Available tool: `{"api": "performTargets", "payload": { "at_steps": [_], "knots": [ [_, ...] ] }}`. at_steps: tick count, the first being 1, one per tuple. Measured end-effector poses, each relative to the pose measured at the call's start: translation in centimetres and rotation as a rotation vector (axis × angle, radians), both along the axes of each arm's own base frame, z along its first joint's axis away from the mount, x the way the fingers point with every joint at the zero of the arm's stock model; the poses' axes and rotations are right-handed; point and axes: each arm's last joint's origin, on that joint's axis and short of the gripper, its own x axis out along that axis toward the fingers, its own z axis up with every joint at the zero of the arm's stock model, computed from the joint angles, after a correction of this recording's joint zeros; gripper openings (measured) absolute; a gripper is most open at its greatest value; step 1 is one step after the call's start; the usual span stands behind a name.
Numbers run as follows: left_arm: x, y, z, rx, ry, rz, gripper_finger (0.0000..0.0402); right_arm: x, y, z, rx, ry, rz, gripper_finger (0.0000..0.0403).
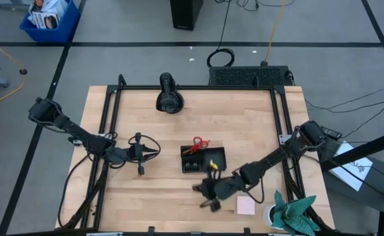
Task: Pick and place office supplies into organizer
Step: Put the binder clip into the desk organizer
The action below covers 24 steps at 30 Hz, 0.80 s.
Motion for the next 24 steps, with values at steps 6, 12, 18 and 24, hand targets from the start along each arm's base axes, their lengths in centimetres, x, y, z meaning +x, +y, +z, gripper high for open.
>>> {"api": "performTargets", "payload": {
  "at_steps": [6,12,18,24],
  "knots": [
    [0.0,0.0,0.0,0.01,0.002,-0.003,0.0037,1.8,-3.2,-1.4,-0.064,0.027,-0.097,0.0001],
    [0.0,0.0,-0.1,0.018,0.014,-0.004,0.0037,3.1,-5.4,-3.8,-0.116,0.07,-0.184,0.0001],
    [-0.1,0.0,-0.2,0.023,0.023,-0.003,0.0037,3.7,-6.3,-5.3,-0.121,0.086,-0.212,0.0],
    [-0.1,0.0,-0.2,0.024,0.024,-0.004,0.0037,3.8,-6.4,-5.0,-0.116,0.072,-0.207,0.0001]
  ]
}}
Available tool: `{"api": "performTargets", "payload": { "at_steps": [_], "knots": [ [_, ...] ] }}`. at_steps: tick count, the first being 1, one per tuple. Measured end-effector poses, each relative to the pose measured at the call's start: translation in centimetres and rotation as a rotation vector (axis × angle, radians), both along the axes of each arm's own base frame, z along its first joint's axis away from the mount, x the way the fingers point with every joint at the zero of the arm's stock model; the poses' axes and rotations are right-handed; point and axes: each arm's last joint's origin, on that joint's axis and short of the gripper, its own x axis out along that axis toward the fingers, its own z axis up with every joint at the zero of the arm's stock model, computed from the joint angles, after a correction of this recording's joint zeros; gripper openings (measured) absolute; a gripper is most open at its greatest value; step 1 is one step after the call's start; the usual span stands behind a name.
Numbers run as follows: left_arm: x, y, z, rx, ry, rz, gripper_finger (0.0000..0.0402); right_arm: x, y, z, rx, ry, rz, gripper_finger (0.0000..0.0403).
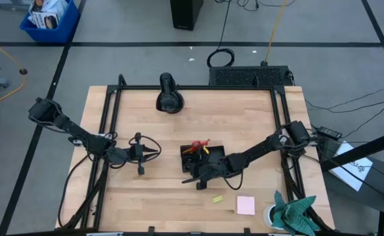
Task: Pick and place office supplies into organizer
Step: Put the binder clip into the desk organizer, then adjust the desk organizer
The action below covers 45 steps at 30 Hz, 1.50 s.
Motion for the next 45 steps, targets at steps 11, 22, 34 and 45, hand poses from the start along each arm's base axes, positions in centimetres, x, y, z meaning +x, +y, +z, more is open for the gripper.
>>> {"api": "performTargets", "payload": {
  "at_steps": [11,22,34,45],
  "knots": [
    [0.0,0.0,0.0,-0.001,0.0,0.0,0.0037,0.0,0.2,0.3,0.055,-0.007,0.016,0.0081],
    [0.0,0.0,0.0,-0.001,0.001,0.0,0.0037,-3.1,2.0,5.4,-0.014,-0.009,0.053,0.0083],
    [0.0,0.0,0.0,-0.007,-0.001,0.001,0.0037,-9.2,1.5,8.9,-0.19,0.056,-0.074,0.0004],
    [0.0,0.0,0.0,-0.009,-0.004,0.002,0.0037,-10.1,-6.0,4.6,-0.167,0.199,-0.371,0.0001]
  ]
}}
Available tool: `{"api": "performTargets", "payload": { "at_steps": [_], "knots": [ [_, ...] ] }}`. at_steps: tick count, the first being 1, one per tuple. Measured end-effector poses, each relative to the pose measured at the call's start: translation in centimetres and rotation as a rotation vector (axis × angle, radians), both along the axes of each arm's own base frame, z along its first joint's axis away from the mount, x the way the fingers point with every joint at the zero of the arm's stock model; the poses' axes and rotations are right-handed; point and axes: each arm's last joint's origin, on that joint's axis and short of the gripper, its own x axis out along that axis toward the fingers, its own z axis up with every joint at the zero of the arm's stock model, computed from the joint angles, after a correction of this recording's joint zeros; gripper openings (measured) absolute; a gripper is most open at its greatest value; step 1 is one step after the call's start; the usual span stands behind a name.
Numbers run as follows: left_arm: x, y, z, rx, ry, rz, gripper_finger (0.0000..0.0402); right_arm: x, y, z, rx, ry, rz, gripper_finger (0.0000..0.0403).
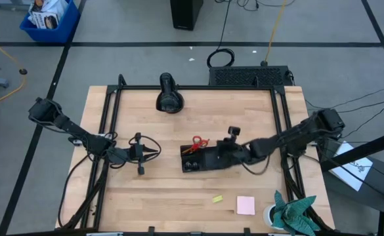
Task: Pick and place office supplies into organizer
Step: Adjust the desk organizer
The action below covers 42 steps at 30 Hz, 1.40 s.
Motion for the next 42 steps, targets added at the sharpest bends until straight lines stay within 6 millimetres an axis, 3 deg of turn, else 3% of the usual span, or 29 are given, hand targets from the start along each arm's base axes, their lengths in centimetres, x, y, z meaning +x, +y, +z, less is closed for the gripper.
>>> {"api": "performTargets", "payload": {
  "at_steps": [7,12,22,32,42],
  "knots": [
    [0.0,0.0,0.0,0.007,0.002,-0.002,0.0037,0.6,-3.6,-0.4,0.177,-0.003,-0.069,0.0],
    [0.0,0.0,-0.1,0.011,0.007,-0.003,0.0037,0.7,-4.7,-0.6,0.293,0.017,-0.054,0.0],
    [0.0,0.0,-0.1,0.012,0.009,-0.003,0.0037,0.6,-4.4,-0.8,0.394,0.037,-0.015,0.0],
    [0.0,0.0,-0.1,0.012,0.008,-0.003,0.0037,-0.7,-4.0,-2.6,0.423,0.046,-0.083,0.0],
    [0.0,0.0,-0.1,0.012,0.008,-0.003,0.0037,-0.6,-2.8,-2.6,0.435,0.03,-0.039,0.0]
  ]
}}
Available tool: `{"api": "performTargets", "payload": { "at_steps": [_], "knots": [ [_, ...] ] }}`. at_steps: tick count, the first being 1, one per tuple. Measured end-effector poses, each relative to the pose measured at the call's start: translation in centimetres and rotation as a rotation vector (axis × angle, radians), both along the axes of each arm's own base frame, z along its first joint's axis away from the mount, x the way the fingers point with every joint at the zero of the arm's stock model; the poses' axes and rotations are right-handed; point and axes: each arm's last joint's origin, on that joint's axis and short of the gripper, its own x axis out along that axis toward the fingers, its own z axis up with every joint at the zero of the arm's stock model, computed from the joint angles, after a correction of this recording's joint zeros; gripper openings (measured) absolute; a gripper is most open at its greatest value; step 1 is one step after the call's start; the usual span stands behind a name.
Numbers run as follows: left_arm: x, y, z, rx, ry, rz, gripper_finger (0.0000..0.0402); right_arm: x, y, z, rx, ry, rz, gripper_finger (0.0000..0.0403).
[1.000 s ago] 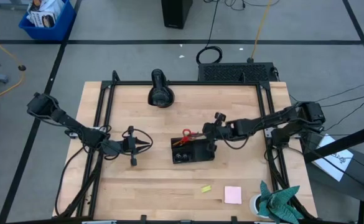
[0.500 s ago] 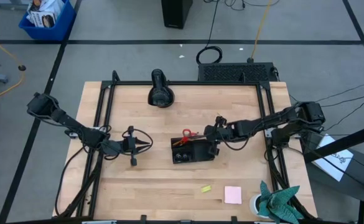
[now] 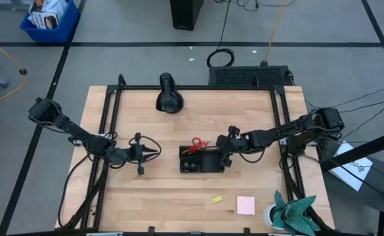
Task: Pick and place office supplies into organizer
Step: Adjust the desk organizer, then put the eraser into the desk organizer
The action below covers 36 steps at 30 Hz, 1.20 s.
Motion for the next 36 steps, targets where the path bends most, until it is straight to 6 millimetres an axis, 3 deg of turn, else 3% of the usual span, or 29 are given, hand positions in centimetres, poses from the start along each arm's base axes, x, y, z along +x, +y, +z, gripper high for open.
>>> {"api": "performTargets", "payload": {
  "at_steps": [10,18,23,27,30,36],
  "knots": [
    [0.0,0.0,0.0,-0.002,0.0,0.0,0.0037,0.0,-0.2,0.3,-0.077,0.033,-0.032,0.0],
    [0.0,0.0,0.0,-0.005,0.0,-0.001,0.0037,-0.5,0.1,5.5,-0.15,-0.049,-0.047,0.0],
    [0.0,0.0,0.0,-0.003,0.002,-0.005,0.0037,-0.3,3.4,9.8,-0.02,-0.245,0.166,0.0004],
    [0.0,0.0,0.0,-0.001,0.002,-0.004,0.0037,-0.5,7.4,10.8,0.011,-0.287,0.315,0.0033],
    [0.0,0.0,0.0,-0.005,0.001,-0.003,0.0037,-0.8,10.0,10.2,0.016,-0.27,0.402,0.007],
    [0.0,0.0,0.0,-0.023,-0.003,0.006,0.0037,-1.0,14.7,7.1,-0.01,-0.209,0.576,0.0138]
  ]
}}
